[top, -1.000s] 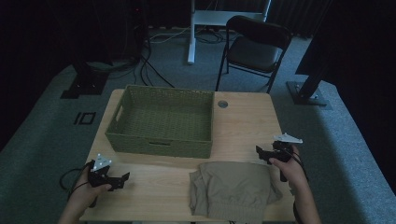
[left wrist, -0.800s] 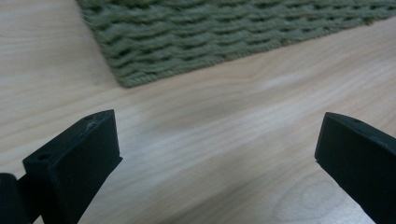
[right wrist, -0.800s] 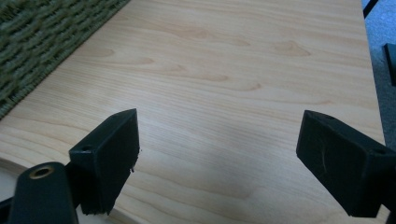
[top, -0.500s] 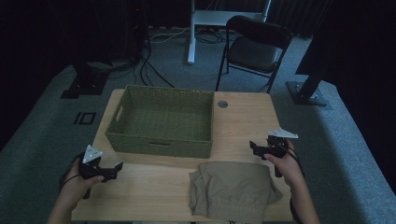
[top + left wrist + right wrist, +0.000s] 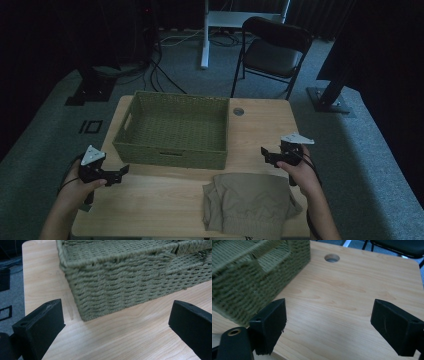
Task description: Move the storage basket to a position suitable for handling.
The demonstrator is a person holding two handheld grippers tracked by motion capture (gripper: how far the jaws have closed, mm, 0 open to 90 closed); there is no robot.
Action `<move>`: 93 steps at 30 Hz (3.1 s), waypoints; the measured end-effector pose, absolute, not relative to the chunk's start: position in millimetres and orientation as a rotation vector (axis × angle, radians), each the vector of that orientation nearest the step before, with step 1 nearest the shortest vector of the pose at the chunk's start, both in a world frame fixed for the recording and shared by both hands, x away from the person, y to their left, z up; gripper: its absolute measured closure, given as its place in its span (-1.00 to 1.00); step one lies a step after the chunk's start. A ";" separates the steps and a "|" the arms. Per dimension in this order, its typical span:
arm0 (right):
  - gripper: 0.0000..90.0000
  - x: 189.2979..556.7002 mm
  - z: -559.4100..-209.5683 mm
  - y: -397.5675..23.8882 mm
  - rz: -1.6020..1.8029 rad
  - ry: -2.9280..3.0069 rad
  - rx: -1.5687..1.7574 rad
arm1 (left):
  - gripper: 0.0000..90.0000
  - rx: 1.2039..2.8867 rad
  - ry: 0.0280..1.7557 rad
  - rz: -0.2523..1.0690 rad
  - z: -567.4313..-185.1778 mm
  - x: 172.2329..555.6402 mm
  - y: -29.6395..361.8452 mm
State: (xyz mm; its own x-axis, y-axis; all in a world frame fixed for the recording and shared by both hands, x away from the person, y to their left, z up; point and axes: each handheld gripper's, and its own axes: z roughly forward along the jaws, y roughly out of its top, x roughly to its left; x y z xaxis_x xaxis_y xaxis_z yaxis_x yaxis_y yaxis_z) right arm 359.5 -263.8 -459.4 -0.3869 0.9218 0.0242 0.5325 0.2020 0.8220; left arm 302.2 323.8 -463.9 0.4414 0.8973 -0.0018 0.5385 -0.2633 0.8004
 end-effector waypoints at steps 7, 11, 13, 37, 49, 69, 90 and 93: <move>-0.71 361.3 -443.1 -249.2 1.112 1.998 1.309 | -0.98 1.917 1.187 0.604 -447.3 313.9 321.6; -0.71 363.3 -435.5 -238.5 1.144 1.998 1.287 | -0.98 1.891 1.187 0.602 -441.6 320.0 322.6; -0.71 364.7 -432.3 -232.8 1.153 2.005 1.269 | -0.98 1.892 1.191 0.603 -440.5 323.2 322.9; -0.71 394.8 -412.9 -152.5 1.275 2.028 1.233 | -0.98 1.830 1.242 0.573 -438.1 372.2 325.7; -0.71 421.4 -428.9 -117.5 1.198 2.033 1.265 | -0.95 1.827 1.283 0.601 -441.5 400.8 326.4; -0.60 439.5 -468.8 -98.9 1.125 1.930 1.420 | -0.44 1.718 1.422 0.659 -461.5 432.2 318.1; 0.36 436.5 -480.4 -94.4 1.003 1.882 1.530 | 0.53 1.683 1.519 0.697 -487.3 438.2 324.0; 0.50 435.8 -479.9 -92.4 0.975 1.861 1.547 | 0.68 1.687 1.528 0.688 -485.9 436.9 320.7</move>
